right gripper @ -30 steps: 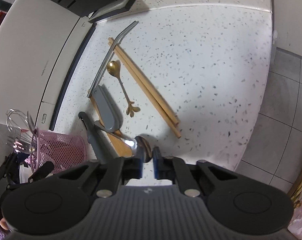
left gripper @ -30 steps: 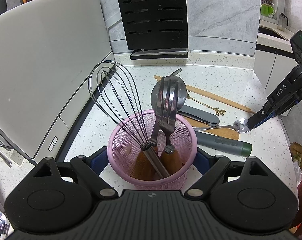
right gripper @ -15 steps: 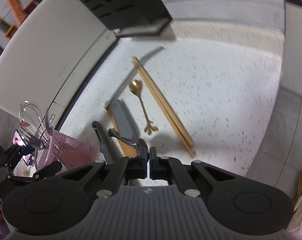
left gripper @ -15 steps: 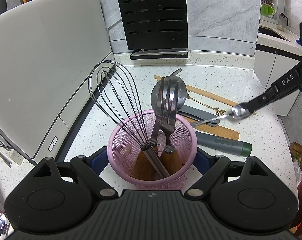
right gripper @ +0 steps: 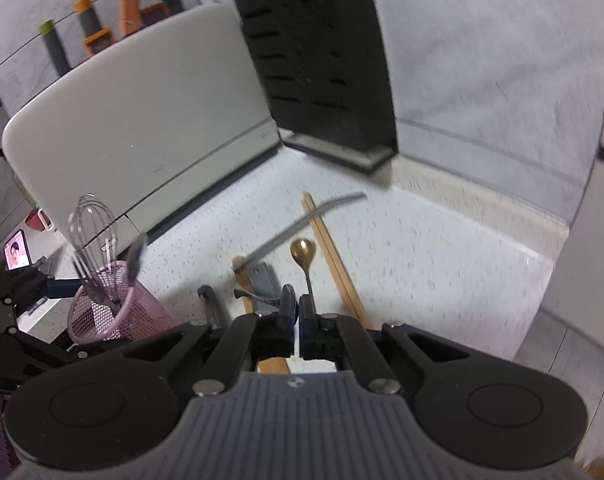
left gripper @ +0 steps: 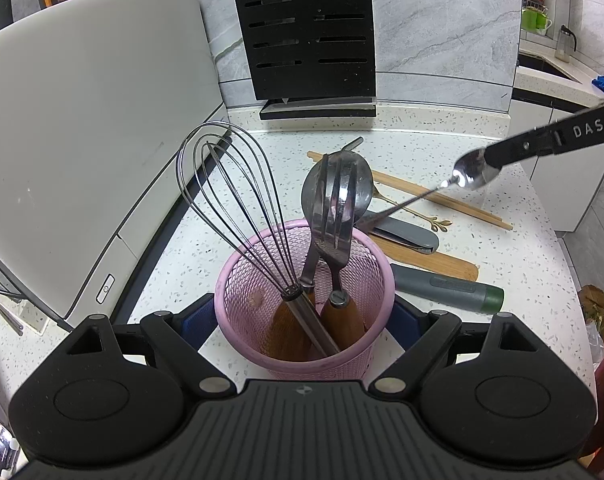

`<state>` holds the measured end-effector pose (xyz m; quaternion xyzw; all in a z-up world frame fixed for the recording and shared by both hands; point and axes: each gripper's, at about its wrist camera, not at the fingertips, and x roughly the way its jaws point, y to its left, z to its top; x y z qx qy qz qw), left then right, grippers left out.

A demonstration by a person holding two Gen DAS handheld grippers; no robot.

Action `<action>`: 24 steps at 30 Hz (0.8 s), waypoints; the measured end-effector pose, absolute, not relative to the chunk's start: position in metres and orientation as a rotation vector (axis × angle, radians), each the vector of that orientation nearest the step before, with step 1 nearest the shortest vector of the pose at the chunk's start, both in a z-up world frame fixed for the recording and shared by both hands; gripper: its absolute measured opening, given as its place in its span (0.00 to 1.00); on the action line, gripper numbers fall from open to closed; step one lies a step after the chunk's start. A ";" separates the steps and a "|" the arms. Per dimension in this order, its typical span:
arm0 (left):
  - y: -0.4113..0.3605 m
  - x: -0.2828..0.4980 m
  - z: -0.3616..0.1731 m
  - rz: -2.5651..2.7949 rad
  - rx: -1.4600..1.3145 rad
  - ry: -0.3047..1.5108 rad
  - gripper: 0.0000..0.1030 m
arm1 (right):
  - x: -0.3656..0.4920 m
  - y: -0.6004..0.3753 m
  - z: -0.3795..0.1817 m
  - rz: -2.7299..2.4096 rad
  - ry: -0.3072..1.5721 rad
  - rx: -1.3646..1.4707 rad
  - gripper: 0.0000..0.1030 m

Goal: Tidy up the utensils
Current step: 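Lift the silver spoon with the right gripper toward the pink cup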

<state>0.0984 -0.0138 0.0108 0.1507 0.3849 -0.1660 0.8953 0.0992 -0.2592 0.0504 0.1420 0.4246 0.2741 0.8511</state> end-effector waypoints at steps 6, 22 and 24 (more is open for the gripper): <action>-0.013 0.099 0.011 -0.351 0.307 0.797 0.99 | 0.092 -0.255 0.077 0.617 0.793 0.261 0.00; -0.011 0.099 0.012 -0.360 0.297 0.796 0.98 | 0.056 -0.251 0.166 0.675 0.528 0.025 0.00; -0.010 0.099 0.012 -0.361 0.296 0.796 0.98 | 0.051 -0.250 0.174 0.689 0.504 0.013 0.00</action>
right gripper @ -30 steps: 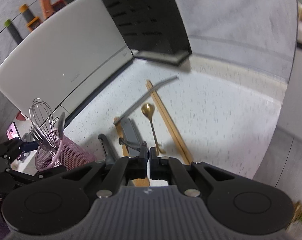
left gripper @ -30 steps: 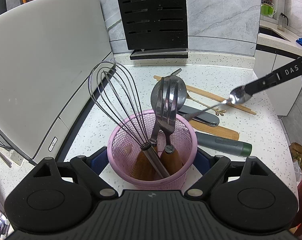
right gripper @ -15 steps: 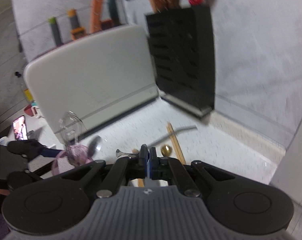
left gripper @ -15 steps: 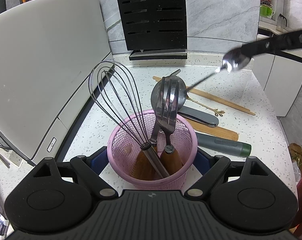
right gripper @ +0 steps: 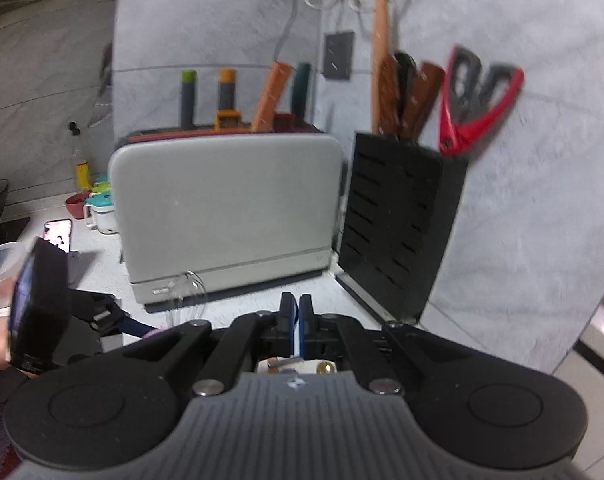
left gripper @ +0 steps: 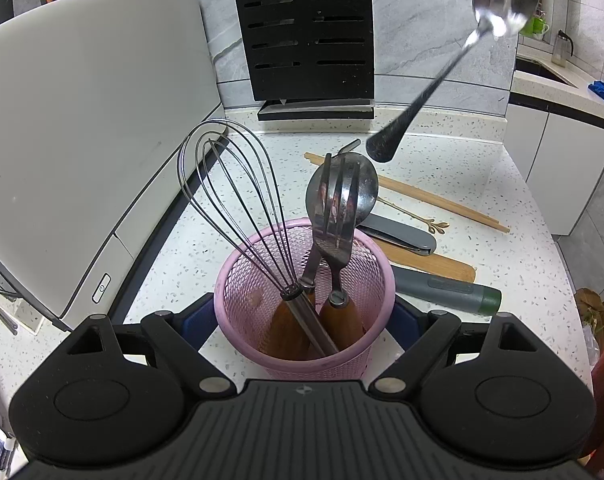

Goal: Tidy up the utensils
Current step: 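Lower the silver spoon into the pink cup and open the right gripper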

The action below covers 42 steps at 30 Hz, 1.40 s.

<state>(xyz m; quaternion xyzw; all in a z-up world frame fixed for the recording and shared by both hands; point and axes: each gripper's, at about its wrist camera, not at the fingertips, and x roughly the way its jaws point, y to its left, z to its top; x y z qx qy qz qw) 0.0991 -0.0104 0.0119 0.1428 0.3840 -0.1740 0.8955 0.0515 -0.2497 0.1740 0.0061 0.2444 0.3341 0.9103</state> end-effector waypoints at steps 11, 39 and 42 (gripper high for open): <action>-0.010 0.099 0.012 -0.363 0.295 0.796 0.98 | 0.036 -0.200 0.177 0.784 0.464 -0.183 0.00; -0.012 0.099 0.014 -0.363 0.293 0.797 0.98 | 0.067 -0.128 0.122 0.880 0.658 -0.204 0.01; -0.013 0.099 0.013 -0.363 0.293 0.797 0.98 | 0.067 -0.131 0.125 0.877 0.659 -0.184 0.06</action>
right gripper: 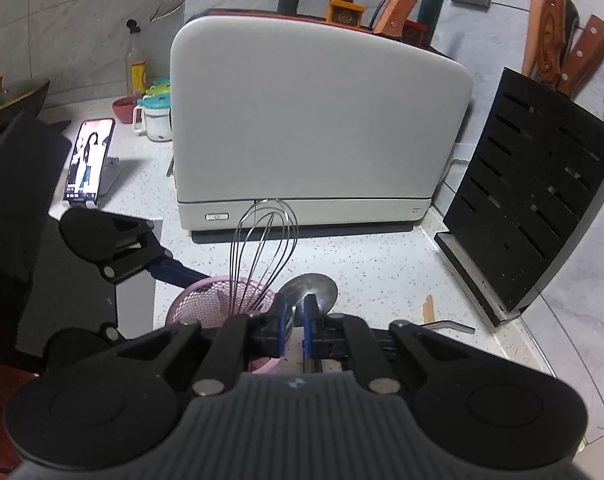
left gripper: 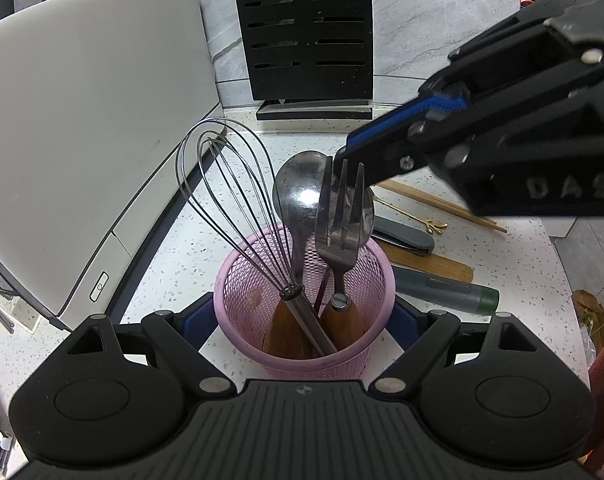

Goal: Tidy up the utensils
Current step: 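Lower the silver spoon into the pink cup and open the right gripper, then move the right gripper back over the grey peeler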

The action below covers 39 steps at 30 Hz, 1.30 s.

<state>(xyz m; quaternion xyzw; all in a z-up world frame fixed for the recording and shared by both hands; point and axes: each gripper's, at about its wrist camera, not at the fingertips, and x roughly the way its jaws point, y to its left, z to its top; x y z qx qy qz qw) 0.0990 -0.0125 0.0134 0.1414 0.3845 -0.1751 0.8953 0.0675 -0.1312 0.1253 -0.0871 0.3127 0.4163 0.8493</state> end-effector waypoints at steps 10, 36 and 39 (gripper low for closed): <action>-0.012 0.099 0.013 -0.362 0.293 0.797 0.98 | 0.068 -0.165 0.147 0.827 0.637 -0.069 0.21; -0.011 0.099 0.013 -0.361 0.290 0.800 0.98 | 0.044 -0.190 0.055 0.751 0.750 -0.126 0.22; -0.012 0.098 0.013 -0.359 0.290 0.801 0.98 | 0.048 -0.186 0.046 0.765 0.761 -0.152 0.22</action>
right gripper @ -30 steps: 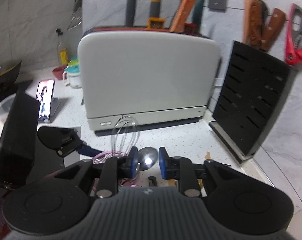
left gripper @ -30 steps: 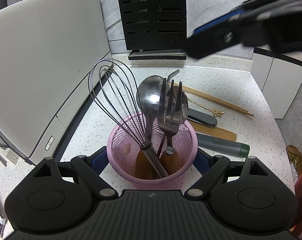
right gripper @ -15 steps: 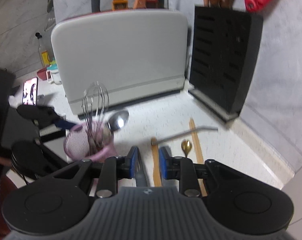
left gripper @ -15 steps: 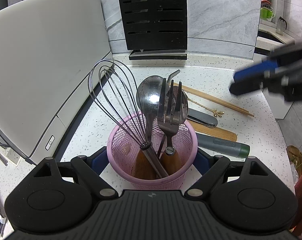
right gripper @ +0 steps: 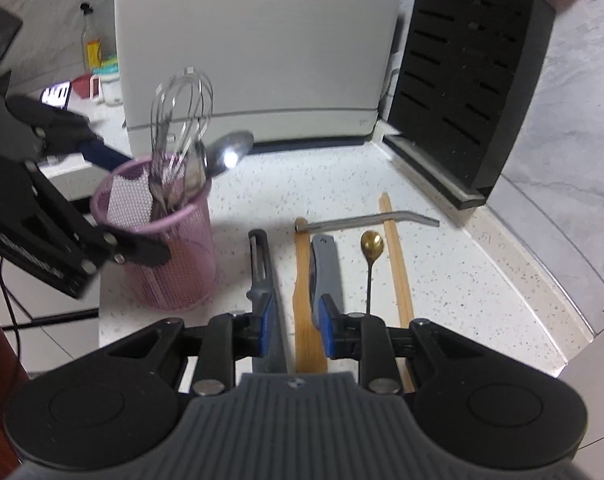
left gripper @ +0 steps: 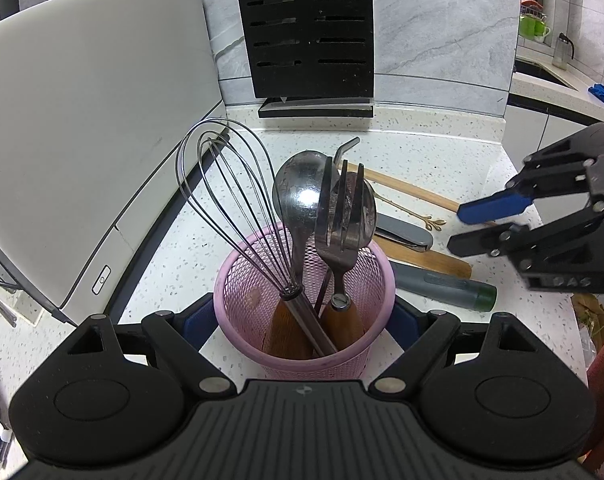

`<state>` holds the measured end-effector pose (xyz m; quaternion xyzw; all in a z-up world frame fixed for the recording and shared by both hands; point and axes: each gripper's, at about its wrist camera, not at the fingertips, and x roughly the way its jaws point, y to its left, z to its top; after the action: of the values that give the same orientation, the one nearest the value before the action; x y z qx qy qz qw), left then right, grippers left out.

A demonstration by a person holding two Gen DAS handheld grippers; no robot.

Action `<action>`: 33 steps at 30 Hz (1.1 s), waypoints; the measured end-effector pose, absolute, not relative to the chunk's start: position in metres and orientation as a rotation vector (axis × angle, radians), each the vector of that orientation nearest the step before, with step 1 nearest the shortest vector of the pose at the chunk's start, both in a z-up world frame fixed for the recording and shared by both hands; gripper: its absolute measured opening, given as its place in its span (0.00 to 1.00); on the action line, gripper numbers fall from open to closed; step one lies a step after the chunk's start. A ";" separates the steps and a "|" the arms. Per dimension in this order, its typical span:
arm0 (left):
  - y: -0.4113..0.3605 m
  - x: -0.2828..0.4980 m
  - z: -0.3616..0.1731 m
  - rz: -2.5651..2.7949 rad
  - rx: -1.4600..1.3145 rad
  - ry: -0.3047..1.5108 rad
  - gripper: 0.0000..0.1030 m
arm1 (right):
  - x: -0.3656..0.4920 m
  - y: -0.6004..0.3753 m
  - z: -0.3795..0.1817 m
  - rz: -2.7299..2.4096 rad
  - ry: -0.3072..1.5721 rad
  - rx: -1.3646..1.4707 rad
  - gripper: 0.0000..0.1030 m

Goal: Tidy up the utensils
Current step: 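Move the right gripper back over the grey peeler, then close the right gripper on the grey peeler handle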

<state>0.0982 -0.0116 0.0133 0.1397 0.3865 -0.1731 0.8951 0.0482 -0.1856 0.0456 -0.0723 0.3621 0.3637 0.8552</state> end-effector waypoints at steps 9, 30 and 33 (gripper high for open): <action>-0.011 0.098 0.012 -0.358 0.287 0.802 0.98 | 0.048 -0.170 0.033 0.798 0.777 -0.263 0.28; 0.004 0.102 0.010 -0.328 0.250 0.809 0.97 | 0.095 -0.131 0.038 0.847 0.926 -0.188 0.30; 0.005 0.102 0.010 -0.328 0.250 0.809 0.97 | 0.106 -0.121 0.035 0.849 0.958 -0.184 0.26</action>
<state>0.1016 0.0051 0.0102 0.1208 0.3906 -0.1587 0.8987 0.1061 -0.1213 0.0350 -0.0856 0.4462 0.3957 0.7981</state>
